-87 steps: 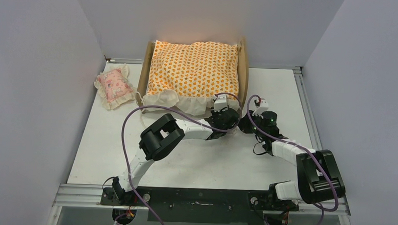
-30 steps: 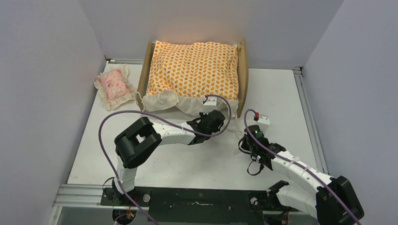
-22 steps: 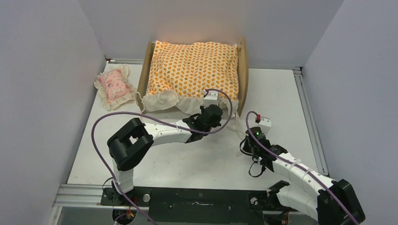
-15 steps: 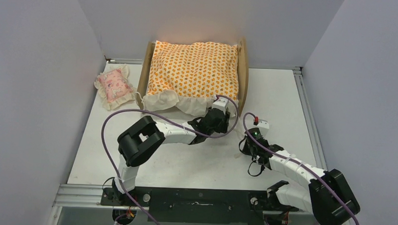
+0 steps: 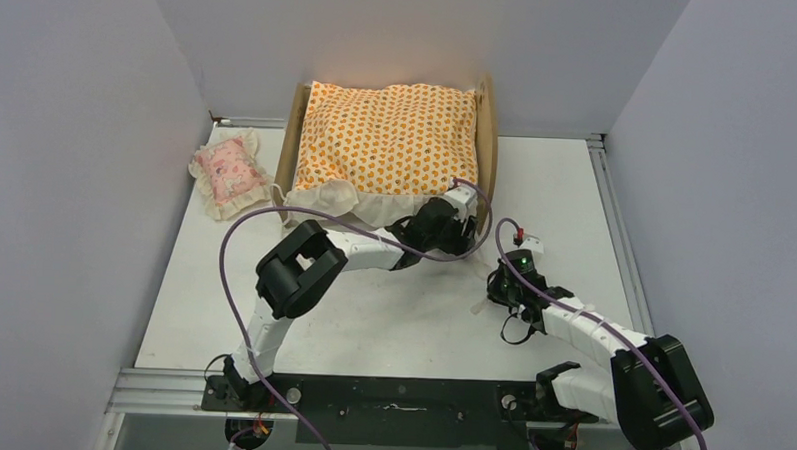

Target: Set up the pet bed

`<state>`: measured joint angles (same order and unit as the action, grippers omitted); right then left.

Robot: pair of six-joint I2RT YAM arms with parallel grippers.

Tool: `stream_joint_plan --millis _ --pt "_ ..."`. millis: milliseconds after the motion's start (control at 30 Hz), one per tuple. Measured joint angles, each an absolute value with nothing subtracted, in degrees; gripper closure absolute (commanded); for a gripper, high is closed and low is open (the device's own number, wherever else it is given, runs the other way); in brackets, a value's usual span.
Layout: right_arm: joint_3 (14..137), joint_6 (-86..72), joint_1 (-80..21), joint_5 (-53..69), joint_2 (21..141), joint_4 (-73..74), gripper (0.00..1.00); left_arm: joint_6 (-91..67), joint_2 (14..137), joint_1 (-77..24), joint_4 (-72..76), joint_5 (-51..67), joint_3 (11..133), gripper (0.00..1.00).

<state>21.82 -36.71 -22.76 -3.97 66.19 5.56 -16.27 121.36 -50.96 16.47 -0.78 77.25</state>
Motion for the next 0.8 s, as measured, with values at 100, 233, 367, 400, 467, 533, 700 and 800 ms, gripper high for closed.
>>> stream_joint_plan --millis 100,233,367,400,467,533,700,800 --pt "21.82 -36.62 -22.46 -3.14 66.78 4.47 0.95 -21.02 122.39 -51.75 14.26 -5.10 79.50 0.43" --pt "21.82 -36.51 -22.44 -2.22 67.44 3.18 0.95 -28.62 122.78 -54.11 9.43 -13.67 79.99 0.43" --pt "21.82 -36.49 -22.41 -1.63 67.83 2.52 0.95 -35.73 124.60 -56.53 2.39 -21.98 83.07 0.43" --pt "21.82 -36.47 -22.41 -1.41 67.88 2.39 0.95 -36.95 124.81 -56.88 1.17 -23.29 83.81 0.43" --pt "21.82 -36.49 -22.41 -1.17 67.96 2.22 0.95 -39.13 125.16 -57.23 -1.19 -25.82 84.95 0.44" --pt "21.82 -36.49 -22.41 -1.02 68.05 2.02 0.95 -41.06 126.02 -57.25 -3.64 -27.94 86.85 0.46" --pt "21.82 -36.47 -22.15 0.16 68.12 1.89 0.95 -43.77 128.73 -57.23 -9.30 -31.68 92.03 0.49" --pt "21.82 -36.49 -22.15 0.91 68.12 1.87 0.95 -44.86 129.62 -57.58 -12.62 -33.93 93.97 0.53"
